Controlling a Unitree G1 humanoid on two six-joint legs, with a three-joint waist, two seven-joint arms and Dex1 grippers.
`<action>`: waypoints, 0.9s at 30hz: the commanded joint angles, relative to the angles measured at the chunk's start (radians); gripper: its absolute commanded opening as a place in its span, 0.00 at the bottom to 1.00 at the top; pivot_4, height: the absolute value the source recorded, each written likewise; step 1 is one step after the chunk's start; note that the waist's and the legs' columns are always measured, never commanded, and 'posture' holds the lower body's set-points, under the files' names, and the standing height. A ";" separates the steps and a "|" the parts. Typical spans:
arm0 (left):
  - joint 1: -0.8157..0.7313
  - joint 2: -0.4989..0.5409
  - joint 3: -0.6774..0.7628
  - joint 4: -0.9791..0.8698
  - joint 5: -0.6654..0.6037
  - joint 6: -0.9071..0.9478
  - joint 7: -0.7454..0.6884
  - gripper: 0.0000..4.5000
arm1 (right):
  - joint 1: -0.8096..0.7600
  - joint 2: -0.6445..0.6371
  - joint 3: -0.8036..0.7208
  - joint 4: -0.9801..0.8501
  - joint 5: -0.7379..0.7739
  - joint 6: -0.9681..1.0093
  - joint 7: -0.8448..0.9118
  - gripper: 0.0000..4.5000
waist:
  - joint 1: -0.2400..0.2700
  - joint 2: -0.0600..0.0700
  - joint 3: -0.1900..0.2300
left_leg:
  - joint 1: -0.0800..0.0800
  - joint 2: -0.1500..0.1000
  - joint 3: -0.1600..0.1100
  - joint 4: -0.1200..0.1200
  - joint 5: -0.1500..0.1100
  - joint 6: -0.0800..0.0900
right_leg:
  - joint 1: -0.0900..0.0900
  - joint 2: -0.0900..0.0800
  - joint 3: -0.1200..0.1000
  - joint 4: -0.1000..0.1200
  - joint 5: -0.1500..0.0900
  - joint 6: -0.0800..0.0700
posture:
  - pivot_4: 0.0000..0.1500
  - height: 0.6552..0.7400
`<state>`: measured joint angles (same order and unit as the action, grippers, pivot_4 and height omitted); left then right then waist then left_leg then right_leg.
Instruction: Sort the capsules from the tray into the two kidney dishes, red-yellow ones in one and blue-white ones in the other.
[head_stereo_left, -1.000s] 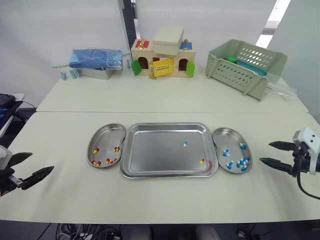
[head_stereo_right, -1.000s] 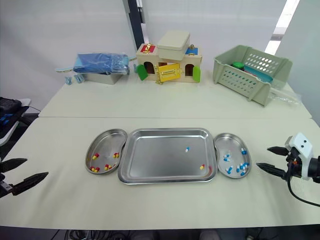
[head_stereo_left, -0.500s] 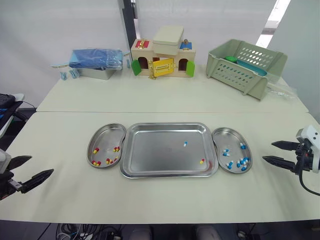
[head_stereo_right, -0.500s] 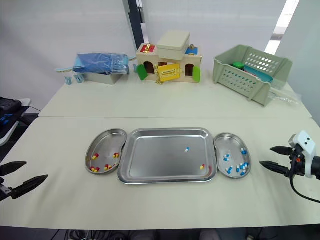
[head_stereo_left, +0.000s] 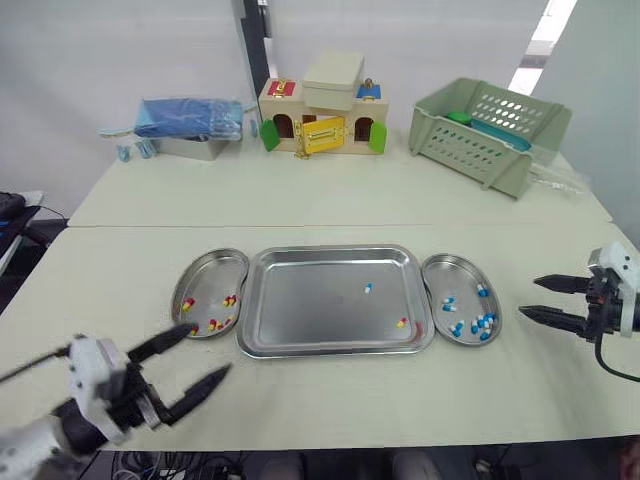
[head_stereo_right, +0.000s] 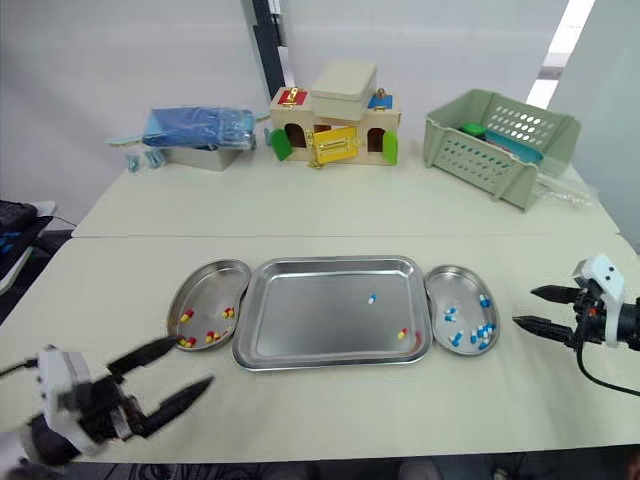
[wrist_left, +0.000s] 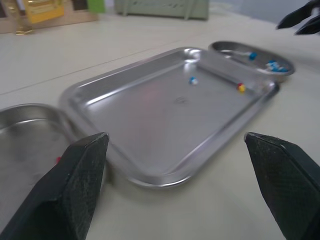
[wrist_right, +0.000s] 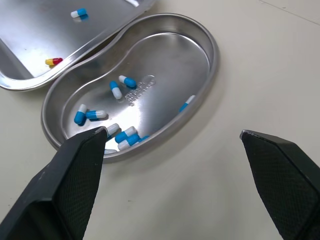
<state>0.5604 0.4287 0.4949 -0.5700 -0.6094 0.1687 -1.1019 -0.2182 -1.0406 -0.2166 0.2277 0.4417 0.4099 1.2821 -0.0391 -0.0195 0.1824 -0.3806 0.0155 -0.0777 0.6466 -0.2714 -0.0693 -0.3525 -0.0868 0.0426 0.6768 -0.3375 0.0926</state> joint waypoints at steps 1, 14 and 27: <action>0.130 -0.095 -0.120 -0.008 0.075 -0.227 -0.084 1.00 | -0.041 -0.018 0.009 -0.095 0.014 0.053 -0.002 1.00 | 0.000 0.000 0.000 | 0.000 0.000 0.000 0.000 0.000 0.000 | 0.000 0.000 0.000 0.000 0.000 0.000 | 1.00 1.00; 0.144 -0.234 -0.269 0.265 0.111 -0.662 -0.093 1.00 | -0.186 0.168 0.184 -0.534 0.090 0.327 -0.229 1.00 | 0.003 0.002 -0.001 | -0.002 -0.001 -0.001 0.000 0.000 0.000 | 0.000 0.000 -0.001 -0.003 0.000 0.001 | 1.00 1.00; 0.141 -0.230 -0.371 0.292 0.119 -0.764 0.010 1.00 | -0.342 0.493 0.529 -0.464 -0.168 0.304 -0.502 1.00 | -0.004 0.002 -0.001 | -0.003 -0.002 -0.001 -0.001 -0.001 0.001 | -0.002 -0.001 0.000 -0.005 0.001 0.001 | 1.00 1.00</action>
<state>0.6943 0.2098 0.1430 -0.2716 -0.4890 -0.5645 -1.1040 -0.5347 -0.5638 0.2956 -0.2399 0.3072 0.7401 0.8050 -0.0435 -0.0171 0.1815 -0.3835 0.0135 -0.0791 0.6460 -0.2719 -0.0685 -0.3541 -0.0875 0.0427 0.6718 -0.3367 0.0939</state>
